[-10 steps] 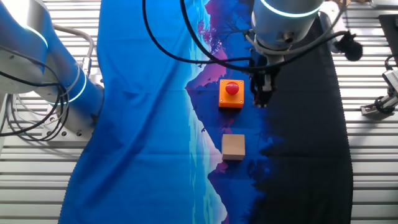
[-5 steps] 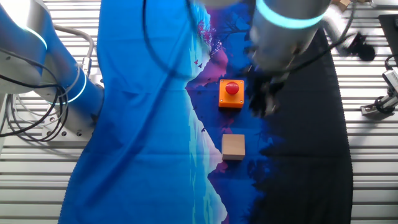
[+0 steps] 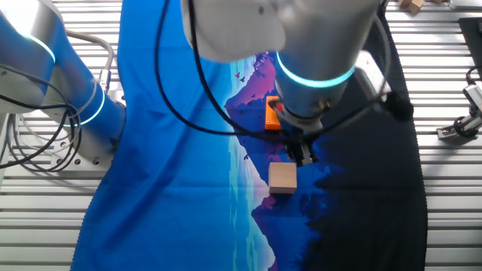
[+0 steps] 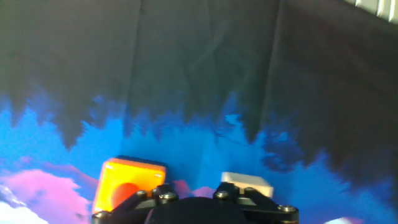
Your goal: Pick up the small block on the left and move it to the right
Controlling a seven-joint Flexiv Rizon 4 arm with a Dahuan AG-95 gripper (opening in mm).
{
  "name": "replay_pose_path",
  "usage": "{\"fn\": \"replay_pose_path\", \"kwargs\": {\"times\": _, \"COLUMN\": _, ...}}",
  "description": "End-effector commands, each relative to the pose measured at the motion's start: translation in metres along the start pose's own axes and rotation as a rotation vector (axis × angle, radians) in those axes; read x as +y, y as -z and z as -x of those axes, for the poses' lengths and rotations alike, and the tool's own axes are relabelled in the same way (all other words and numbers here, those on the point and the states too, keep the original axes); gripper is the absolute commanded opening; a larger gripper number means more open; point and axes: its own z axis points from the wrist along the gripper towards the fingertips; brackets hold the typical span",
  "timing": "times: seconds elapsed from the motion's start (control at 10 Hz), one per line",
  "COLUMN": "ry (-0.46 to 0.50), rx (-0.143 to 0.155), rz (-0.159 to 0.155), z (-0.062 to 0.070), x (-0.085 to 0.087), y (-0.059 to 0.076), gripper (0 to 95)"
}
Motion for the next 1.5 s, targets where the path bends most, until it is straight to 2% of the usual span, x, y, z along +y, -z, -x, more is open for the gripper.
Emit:
{"fn": "replay_pose_path", "kwargs": {"times": 0.1, "ry": -0.044, "rx": 0.000, "rz": -0.010, "z": 0.004, "x": -0.005, "y": 0.006, "gripper": 19.0}}
{"fn": "replay_pose_path", "kwargs": {"times": 0.2, "ry": -0.047, "rx": 0.000, "rz": -0.011, "z": 0.008, "x": -0.007, "y": 0.007, "gripper": 57.0}}
{"fn": "replay_pose_path", "kwargs": {"times": 0.4, "ry": -0.082, "rx": 0.000, "rz": -0.007, "z": 0.013, "x": -0.011, "y": 0.008, "gripper": 95.0}}
{"fn": "replay_pose_path", "kwargs": {"times": 0.6, "ry": -0.154, "rx": 0.000, "rz": -0.008, "z": 0.013, "x": -0.011, "y": 0.008, "gripper": 95.0}}
{"fn": "replay_pose_path", "kwargs": {"times": 0.9, "ry": -0.196, "rx": 0.001, "rz": -0.011, "z": 0.015, "x": -0.009, "y": 0.006, "gripper": 95.0}}
{"fn": "replay_pose_path", "kwargs": {"times": 1.0, "ry": -0.222, "rx": 0.009, "rz": 0.001, "z": 0.018, "x": -0.008, "y": 0.003, "gripper": 95.0}}
{"fn": "replay_pose_path", "kwargs": {"times": 1.2, "ry": -0.214, "rx": 0.020, "rz": 0.006, "z": 0.019, "x": -0.006, "y": 0.001, "gripper": 95.0}}
{"fn": "replay_pose_path", "kwargs": {"times": 1.5, "ry": -0.209, "rx": 0.019, "rz": 0.004, "z": 0.020, "x": -0.001, "y": -0.004, "gripper": 95.0}}
